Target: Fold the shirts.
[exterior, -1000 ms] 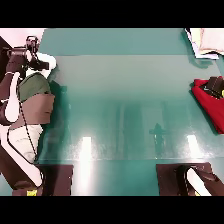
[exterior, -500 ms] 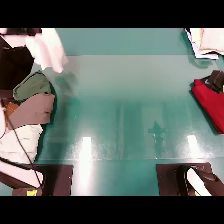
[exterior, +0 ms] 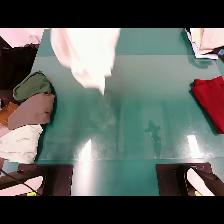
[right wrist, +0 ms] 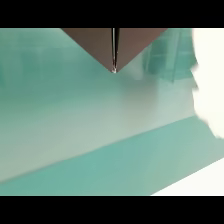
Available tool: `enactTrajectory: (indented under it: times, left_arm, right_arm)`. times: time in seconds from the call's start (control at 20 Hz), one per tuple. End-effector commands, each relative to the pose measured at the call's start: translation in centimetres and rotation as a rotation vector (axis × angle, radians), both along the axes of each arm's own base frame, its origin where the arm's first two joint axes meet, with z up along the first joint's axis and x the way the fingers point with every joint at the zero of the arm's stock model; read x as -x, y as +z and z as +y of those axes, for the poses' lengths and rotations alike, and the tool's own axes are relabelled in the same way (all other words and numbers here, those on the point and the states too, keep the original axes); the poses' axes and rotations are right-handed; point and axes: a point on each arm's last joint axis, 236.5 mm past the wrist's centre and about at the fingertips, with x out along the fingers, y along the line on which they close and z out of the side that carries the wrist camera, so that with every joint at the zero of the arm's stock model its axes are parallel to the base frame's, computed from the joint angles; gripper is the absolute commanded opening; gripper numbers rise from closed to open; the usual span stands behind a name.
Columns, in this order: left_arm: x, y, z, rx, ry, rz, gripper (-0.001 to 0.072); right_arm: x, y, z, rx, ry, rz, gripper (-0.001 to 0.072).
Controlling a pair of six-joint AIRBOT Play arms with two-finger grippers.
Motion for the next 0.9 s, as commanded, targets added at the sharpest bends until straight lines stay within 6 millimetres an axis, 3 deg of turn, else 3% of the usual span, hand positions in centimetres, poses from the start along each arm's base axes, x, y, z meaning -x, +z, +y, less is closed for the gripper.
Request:
enactTrajectory:
  times: [0.0,0.15,0.25,0.3,0.35,0.4,0.5,0.6,0.7,0.85]
  left_arm:
    - [4.4,-4.7,-5.0,-0.024,-0.209,0.146,0.0025]
    - [3.9,-11.7,-5.7,-0.075,-0.219,0.317,0.0025]
    - [2.7,-16.4,-3.8,-0.122,-0.12,0.458,0.0027]
    - [2.2,-18.9,-2.4,-0.172,-0.067,0.518,0.0174]
    - [1.7,-21.6,-0.5,-0.219,0.008,0.593,0.0471]
    - [1.5,-23.9,1.4,-0.251,0.076,0.666,0.0575]
    - [1.8,-27.5,4.5,-0.256,0.154,0.807,0.0575]
    - [2.6,-29.9,5.7,-0.233,0.192,0.918,0.0575]
    - [3.9,-32.0,4.8,-0.191,0.167,0.998,0.0575]
    - [3.8,-35.2,2.5,-0.073,0.185,1.039,0.0575]
  right_arm:
    - [-0.1,2.1,1.3,0.032,0.096,0.027,0.0015]
    - [0.2,2.7,1.9,0.057,0.159,0.067,0.0015]
    - [0.5,3.1,2.2,0.071,0.185,0.082,0.0016]
    - [0.7,3.4,2.3,0.076,0.19,0.078,0.0016]
    - [0.9,3.6,2.4,0.083,0.192,0.071,0.0016]
    - [1.0,3.7,2.4,0.092,0.196,0.064,0.0016]
    - [1.2,3.8,2.4,0.113,0.202,0.058,0.0015]
    - [1.2,3.6,2.4,0.113,0.206,0.066,0.0015]
    - [1.1,3.4,2.4,0.111,0.206,0.069,0.0016]
    - [1.0,3.3,2.3,0.111,0.206,0.072,0.0015]
